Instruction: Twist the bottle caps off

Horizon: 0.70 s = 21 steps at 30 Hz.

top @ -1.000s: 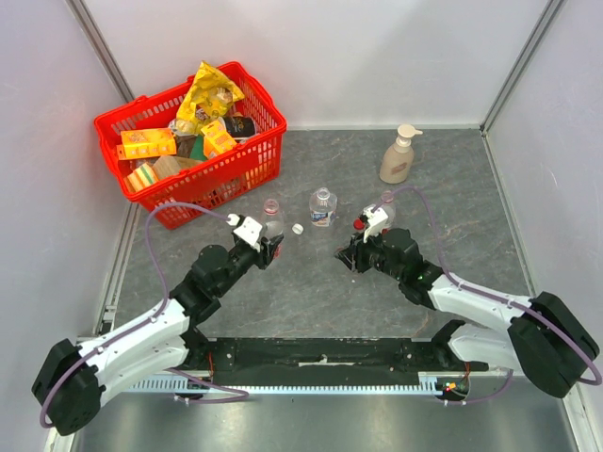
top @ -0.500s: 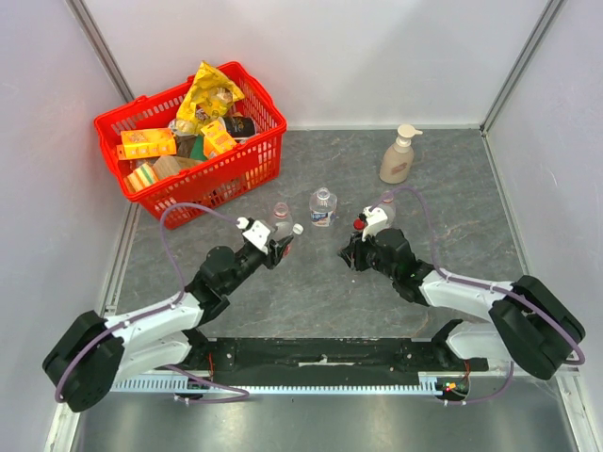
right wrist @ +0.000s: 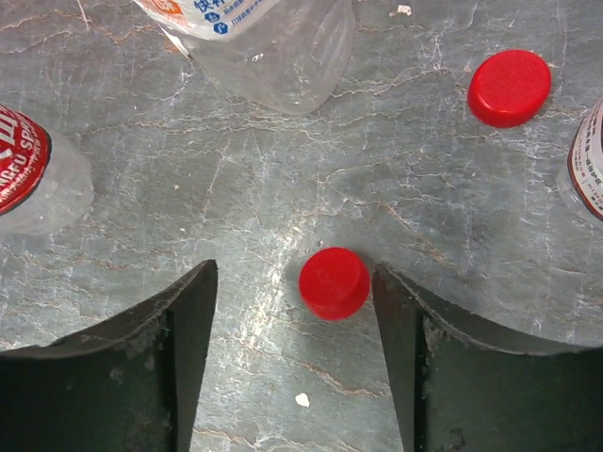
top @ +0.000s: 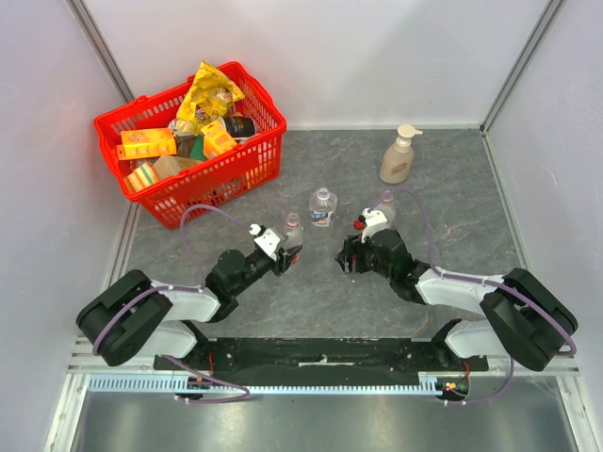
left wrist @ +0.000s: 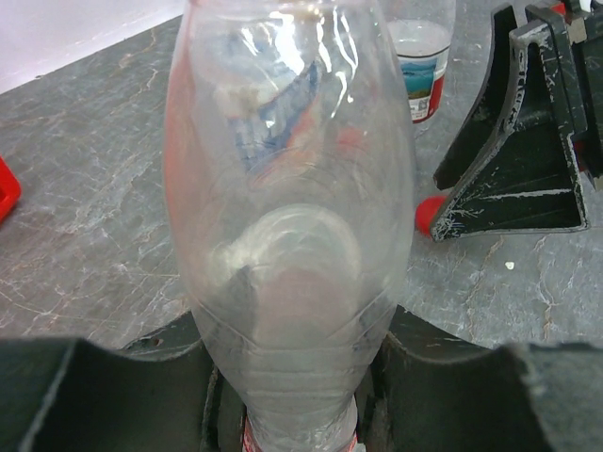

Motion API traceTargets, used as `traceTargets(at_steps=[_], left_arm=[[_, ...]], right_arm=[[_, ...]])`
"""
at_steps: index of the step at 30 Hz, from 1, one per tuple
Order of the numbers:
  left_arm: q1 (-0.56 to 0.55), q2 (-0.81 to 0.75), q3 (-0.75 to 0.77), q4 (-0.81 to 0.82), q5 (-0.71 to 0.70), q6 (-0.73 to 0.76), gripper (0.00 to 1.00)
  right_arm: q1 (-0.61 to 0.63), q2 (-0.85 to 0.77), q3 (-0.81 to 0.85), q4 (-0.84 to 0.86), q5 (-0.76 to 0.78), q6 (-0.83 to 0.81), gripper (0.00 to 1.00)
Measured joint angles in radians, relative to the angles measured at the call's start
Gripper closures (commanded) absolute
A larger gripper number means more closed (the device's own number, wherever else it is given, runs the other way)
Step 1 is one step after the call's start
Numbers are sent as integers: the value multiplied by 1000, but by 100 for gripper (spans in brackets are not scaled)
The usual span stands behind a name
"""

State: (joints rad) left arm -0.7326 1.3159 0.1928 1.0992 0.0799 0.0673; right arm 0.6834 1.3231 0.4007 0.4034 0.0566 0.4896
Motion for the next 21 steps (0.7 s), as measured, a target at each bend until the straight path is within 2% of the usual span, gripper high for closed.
traceTargets(at_steps=[4, 10, 12, 18, 21], left_arm=[[0, 63, -11, 82, 10, -3, 95], [0, 101, -26, 145, 28, -13, 90], [0, 109, -31, 161, 32, -19, 79], [0, 117, -35, 166, 34, -23, 64], [0, 118, -37, 164, 34, -23, 51]], right_arm=[[0, 0, 0, -2, 5, -1, 10], [0, 0, 0, -5, 5, -3, 7], [0, 0, 0, -10, 5, -3, 7], [0, -13, 0, -13, 5, -3, 6], [0, -14, 0, -15, 5, -3, 6]])
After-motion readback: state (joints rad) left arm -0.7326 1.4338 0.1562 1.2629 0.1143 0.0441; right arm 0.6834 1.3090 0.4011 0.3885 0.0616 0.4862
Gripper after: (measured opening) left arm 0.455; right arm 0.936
